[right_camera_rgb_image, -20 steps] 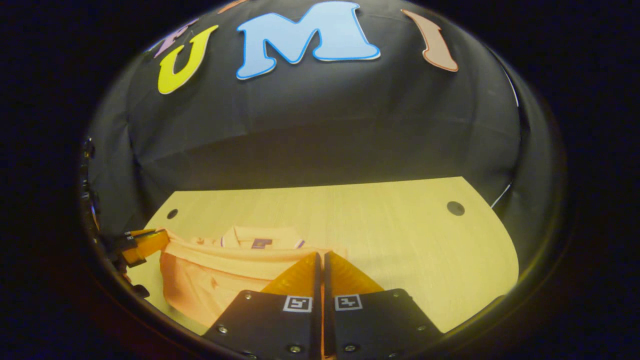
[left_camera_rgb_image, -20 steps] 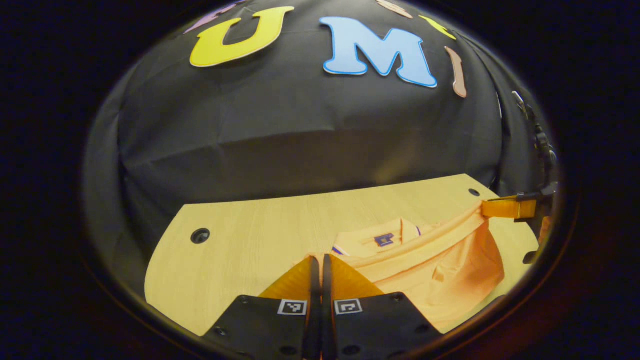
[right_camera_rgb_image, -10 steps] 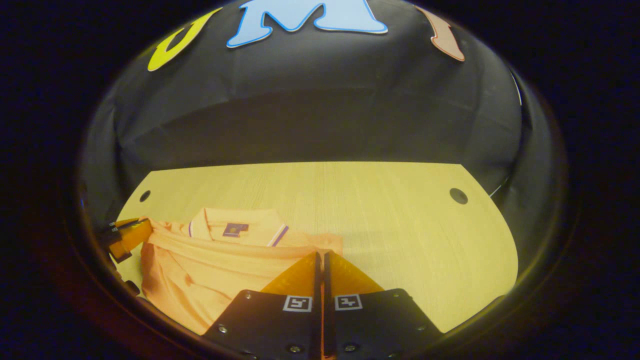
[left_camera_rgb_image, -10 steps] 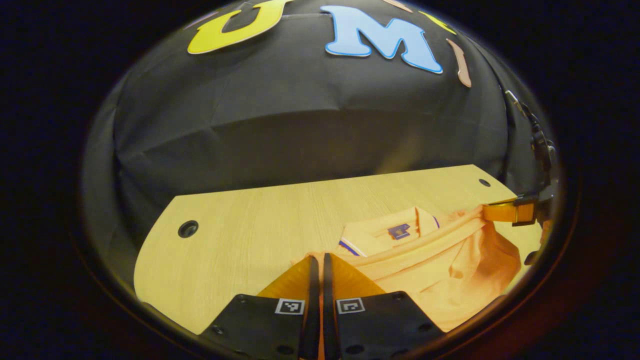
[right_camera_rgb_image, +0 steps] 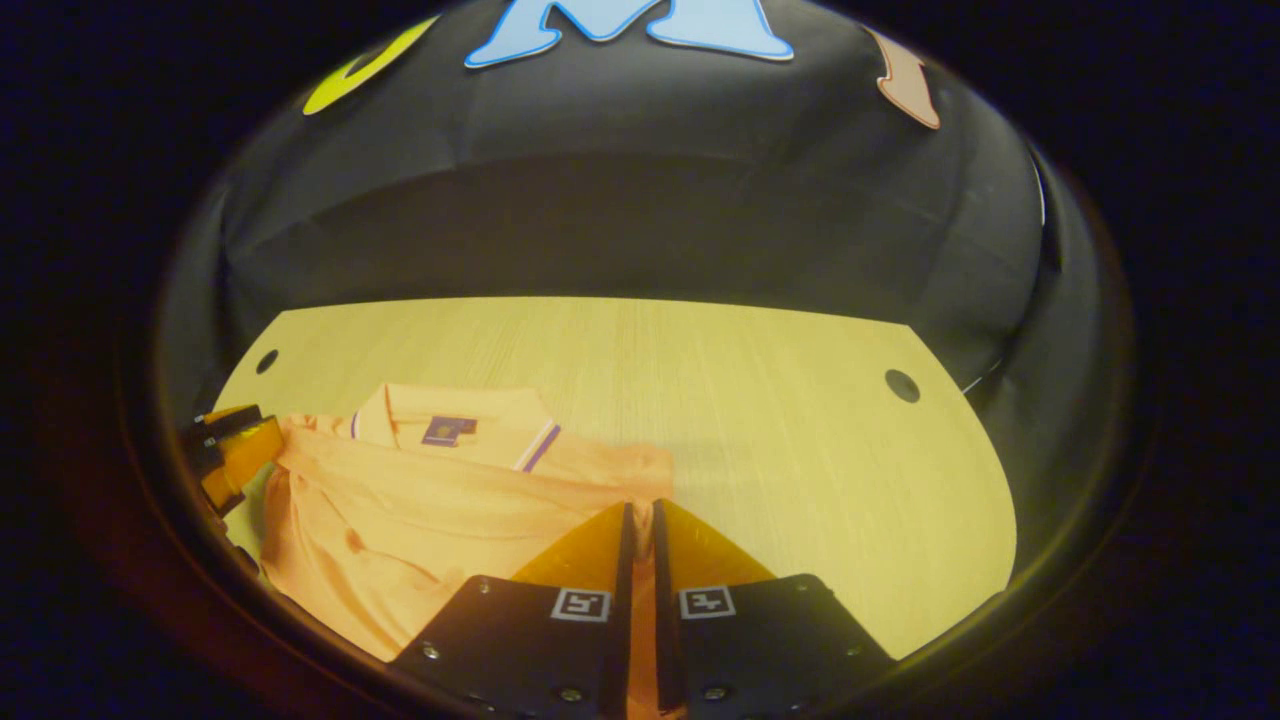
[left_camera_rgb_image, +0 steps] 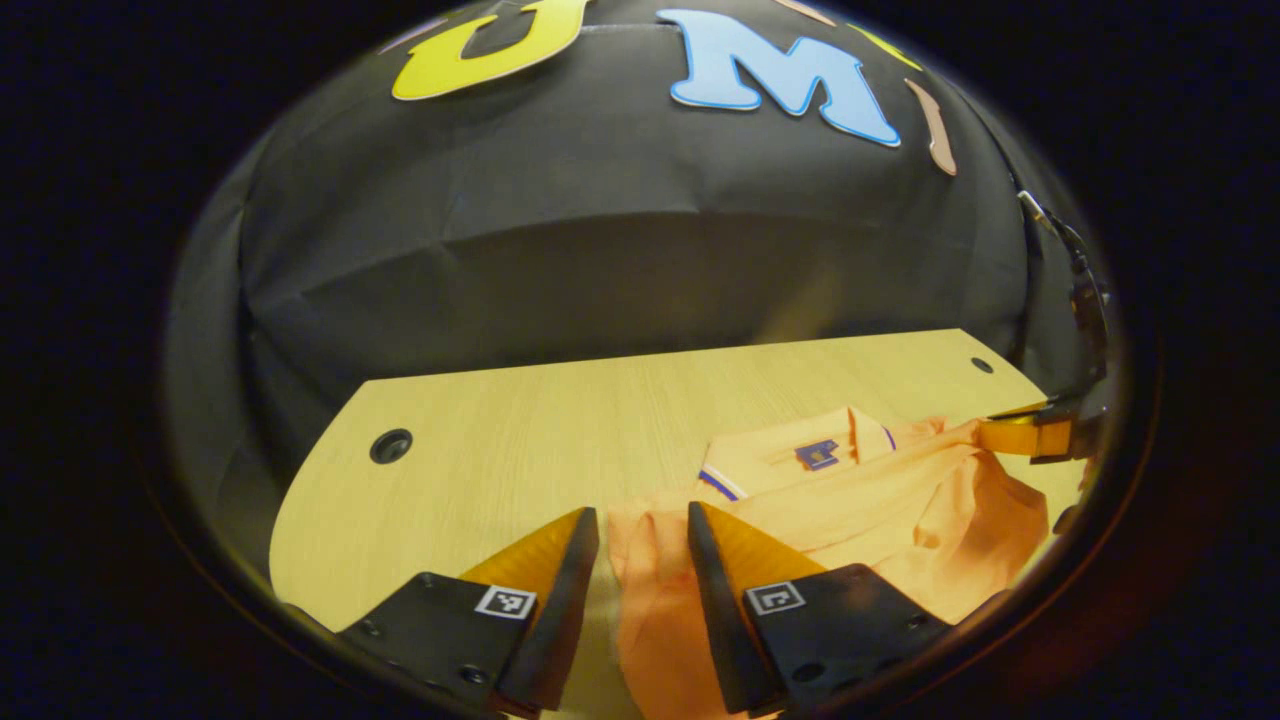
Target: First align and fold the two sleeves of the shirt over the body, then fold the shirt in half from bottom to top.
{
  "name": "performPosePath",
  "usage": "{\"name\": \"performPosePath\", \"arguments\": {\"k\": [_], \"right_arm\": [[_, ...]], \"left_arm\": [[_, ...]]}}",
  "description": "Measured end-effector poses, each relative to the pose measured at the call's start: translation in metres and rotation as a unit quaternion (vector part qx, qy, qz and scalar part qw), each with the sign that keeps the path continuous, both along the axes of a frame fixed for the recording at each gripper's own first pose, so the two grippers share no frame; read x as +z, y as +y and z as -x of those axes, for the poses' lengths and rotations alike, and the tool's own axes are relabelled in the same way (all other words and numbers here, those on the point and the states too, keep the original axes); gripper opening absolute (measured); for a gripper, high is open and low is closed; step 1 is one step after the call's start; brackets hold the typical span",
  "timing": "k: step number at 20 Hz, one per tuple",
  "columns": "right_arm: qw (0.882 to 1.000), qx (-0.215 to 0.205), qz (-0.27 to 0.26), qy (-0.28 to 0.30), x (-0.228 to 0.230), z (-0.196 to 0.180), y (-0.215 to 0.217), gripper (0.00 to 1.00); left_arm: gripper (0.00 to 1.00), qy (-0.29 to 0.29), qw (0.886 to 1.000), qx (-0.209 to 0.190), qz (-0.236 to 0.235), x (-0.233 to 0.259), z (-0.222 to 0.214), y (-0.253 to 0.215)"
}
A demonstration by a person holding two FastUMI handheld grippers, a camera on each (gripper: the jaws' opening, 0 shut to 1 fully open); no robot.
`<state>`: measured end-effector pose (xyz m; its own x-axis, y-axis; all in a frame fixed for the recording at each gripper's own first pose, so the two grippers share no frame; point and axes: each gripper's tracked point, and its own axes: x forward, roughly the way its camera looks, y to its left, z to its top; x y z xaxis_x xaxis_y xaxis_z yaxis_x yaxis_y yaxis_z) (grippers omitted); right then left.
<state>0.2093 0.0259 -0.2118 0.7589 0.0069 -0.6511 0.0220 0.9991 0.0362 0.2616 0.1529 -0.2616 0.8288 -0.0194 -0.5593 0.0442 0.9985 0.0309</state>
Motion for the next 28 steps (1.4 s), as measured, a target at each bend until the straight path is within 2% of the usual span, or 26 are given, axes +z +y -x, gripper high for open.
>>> {"name": "performPosePath", "arguments": {"k": [1,2,3,5,6,7,8,9,11,12,14,21,24,28], "right_arm": [[1.000,0.003,-0.001,-0.003,0.004,0.002,0.002,0.22],[1.000,0.006,-0.002,-0.007,0.009,0.004,0.003,0.25],[1.000,0.011,-0.002,-0.014,0.014,0.006,0.005,0.29],[0.999,0.018,-0.001,-0.027,0.024,0.010,0.007,0.45],[0.999,0.022,-0.005,-0.033,0.029,0.013,0.009,0.45],[0.999,0.025,-0.009,-0.040,0.034,0.016,0.012,0.66],[0.999,0.026,-0.010,-0.047,0.039,0.019,0.013,0.80],[0.998,0.026,-0.011,-0.054,0.045,0.023,0.013,0.89],[0.997,0.030,-0.013,-0.069,0.057,0.033,0.014,0.89],[0.997,0.030,-0.012,-0.076,0.064,0.038,0.012,0.90],[0.995,0.029,-0.016,-0.092,0.077,0.046,0.012,0.92],[0.985,0.024,-0.022,-0.167,0.140,0.095,-0.003,0.92],[0.980,0.025,-0.019,-0.196,0.158,0.118,-0.009,0.90],[0.973,0.037,-0.016,-0.227,0.179,0.154,-0.017,0.92]], "left_arm": [[0.68,-0.007,1.000,0.003,0.000,0.007,0.001,0.002],[0.73,-0.013,1.000,0.002,0.002,0.014,0.004,0.001],[0.73,-0.020,1.000,0.002,0.001,0.021,0.007,0.001],[0.80,-0.033,0.999,0.003,-0.004,0.036,0.014,0.000],[0.84,-0.041,0.999,0.005,-0.006,0.045,0.018,-0.001],[0.86,-0.048,0.999,0.007,-0.007,0.055,0.020,-0.002],[0.87,-0.055,0.998,0.010,-0.008,0.062,0.025,-0.003],[0.88,-0.060,0.998,0.012,-0.009,0.070,0.030,-0.005],[0.89,-0.074,0.997,0.015,-0.013,0.086,0.042,-0.008],[0.94,-0.081,0.996,0.017,-0.015,0.094,0.047,-0.010],[0.99,-0.091,0.996,0.019,-0.012,0.105,0.059,-0.016],[0.99,-0.143,0.989,0.023,-0.003,0.157,0.109,-0.046],[0.97,-0.167,0.986,0.030,-0.004,0.182,0.137,-0.055],[0.99,-0.192,0.981,0.040,-0.002,0.207,0.175,-0.074]]}}
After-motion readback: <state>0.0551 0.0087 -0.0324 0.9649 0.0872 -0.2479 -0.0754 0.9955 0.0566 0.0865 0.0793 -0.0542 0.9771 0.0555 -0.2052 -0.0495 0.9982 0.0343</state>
